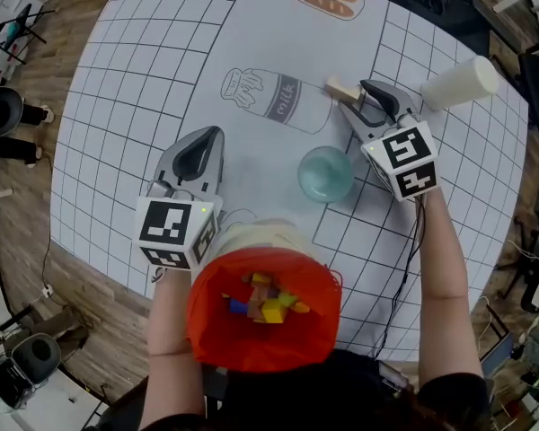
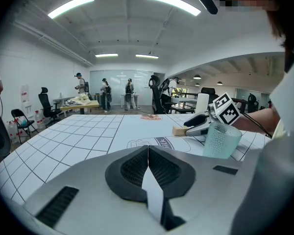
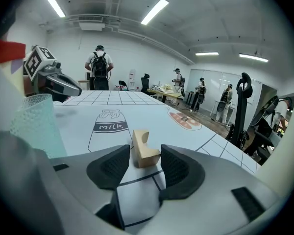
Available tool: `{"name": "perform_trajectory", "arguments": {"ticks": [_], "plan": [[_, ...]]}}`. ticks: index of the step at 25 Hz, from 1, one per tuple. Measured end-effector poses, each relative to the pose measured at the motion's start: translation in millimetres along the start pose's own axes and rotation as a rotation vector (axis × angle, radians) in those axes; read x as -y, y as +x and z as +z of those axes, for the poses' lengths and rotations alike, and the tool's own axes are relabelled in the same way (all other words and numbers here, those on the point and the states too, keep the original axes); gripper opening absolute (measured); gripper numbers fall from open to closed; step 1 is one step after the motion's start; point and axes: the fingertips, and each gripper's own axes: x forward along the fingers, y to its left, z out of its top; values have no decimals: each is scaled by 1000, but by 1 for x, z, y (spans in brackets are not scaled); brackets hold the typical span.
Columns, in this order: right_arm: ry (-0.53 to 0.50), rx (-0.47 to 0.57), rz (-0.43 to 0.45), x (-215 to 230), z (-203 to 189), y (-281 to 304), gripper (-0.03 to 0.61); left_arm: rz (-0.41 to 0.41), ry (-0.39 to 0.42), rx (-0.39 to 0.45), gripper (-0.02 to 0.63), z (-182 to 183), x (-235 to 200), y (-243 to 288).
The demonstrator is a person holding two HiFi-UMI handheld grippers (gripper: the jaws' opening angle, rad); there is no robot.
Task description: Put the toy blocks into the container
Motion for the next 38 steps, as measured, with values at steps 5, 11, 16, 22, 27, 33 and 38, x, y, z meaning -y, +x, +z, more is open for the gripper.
{"name": "perform_trajectory", "arguments": {"ticks": [5,11,16,22,27,33,38], "plan": [[26,-3,-10,2,-1,-2,163,4,-5,3,26,-1,-2,-7],[54,-6,-11,3,-3,-8,158,36,-13,15,26,2,-13,-22],[73,8,-34,8,11,-25,156,65,-15,19,26,8,-18,-38],[54,64,-49,1,45,-67,156,102,-21,54,26,27,-20,-68],[15,141,-23,-16,91,-113,157,152,-23,96,26,47,-25,-104],[-40,239,87,-62,142,-170,158,167,2,126,26,67,-9,-139],[-99,340,288,-125,175,-211,158,186,-15,152,26,77,0,-169]]}}
